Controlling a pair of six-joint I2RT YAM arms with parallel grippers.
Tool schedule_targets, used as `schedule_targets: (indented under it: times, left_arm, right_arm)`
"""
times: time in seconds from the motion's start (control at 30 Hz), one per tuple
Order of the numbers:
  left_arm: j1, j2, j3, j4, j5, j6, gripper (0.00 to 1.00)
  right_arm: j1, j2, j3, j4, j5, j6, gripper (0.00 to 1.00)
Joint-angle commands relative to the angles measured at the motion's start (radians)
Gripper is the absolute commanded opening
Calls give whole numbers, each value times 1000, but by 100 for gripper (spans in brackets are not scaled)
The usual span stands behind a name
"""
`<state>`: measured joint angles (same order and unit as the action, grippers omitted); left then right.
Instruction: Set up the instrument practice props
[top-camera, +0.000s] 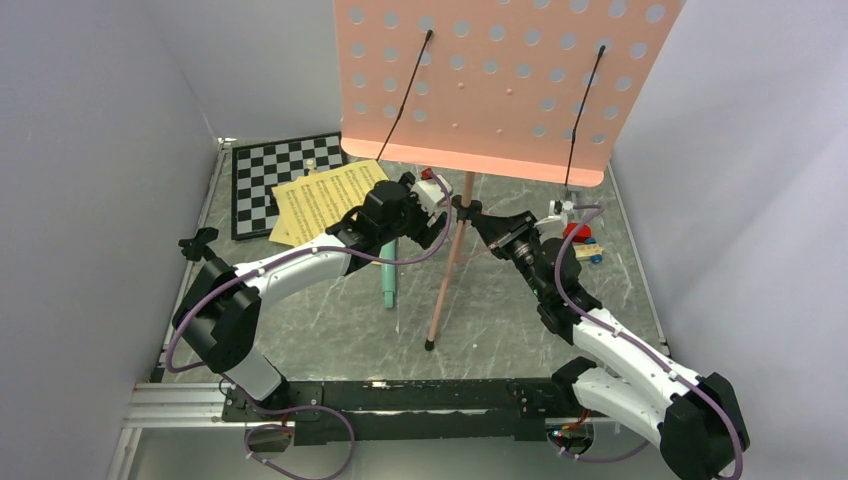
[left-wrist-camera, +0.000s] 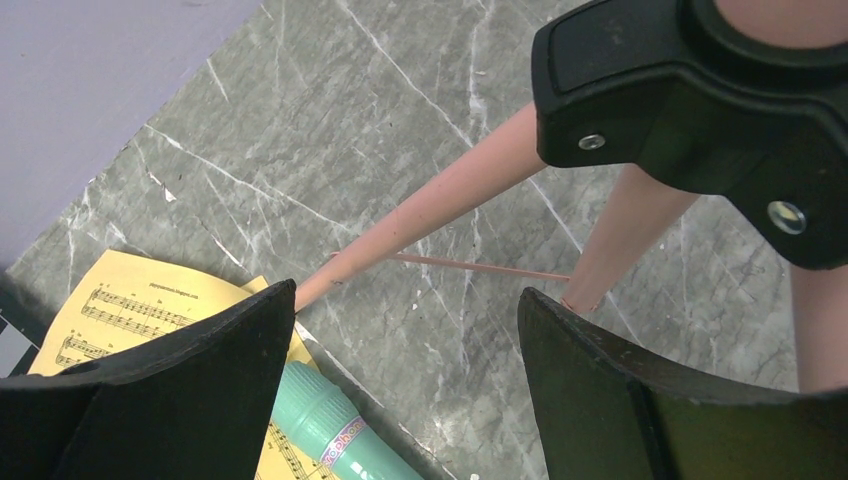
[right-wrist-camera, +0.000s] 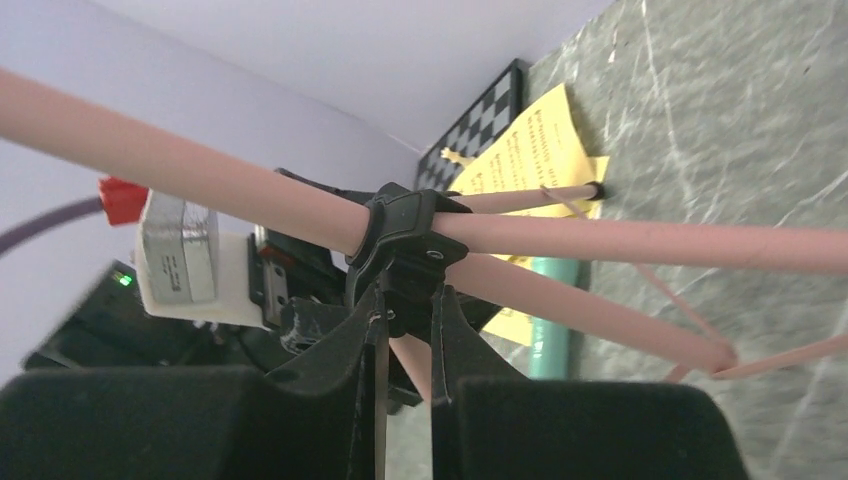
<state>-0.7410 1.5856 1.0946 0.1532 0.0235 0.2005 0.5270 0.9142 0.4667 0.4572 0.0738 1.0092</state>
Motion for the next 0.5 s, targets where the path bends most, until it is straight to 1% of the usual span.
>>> schedule_targets:
  times: [0.0,0.23,0.47]
  left_arm:
    - [-3,-6,27,37,18,0,86]
    - [-3,0,36,36,25,-1,86]
    - [-3,3,44,32,29,-1,86]
  right_arm:
    - [8,-14,-58,39,-3,478,0]
    - [8,-19,-111,67,13,758,0]
    - [8,11,-133,90,-5,986,0]
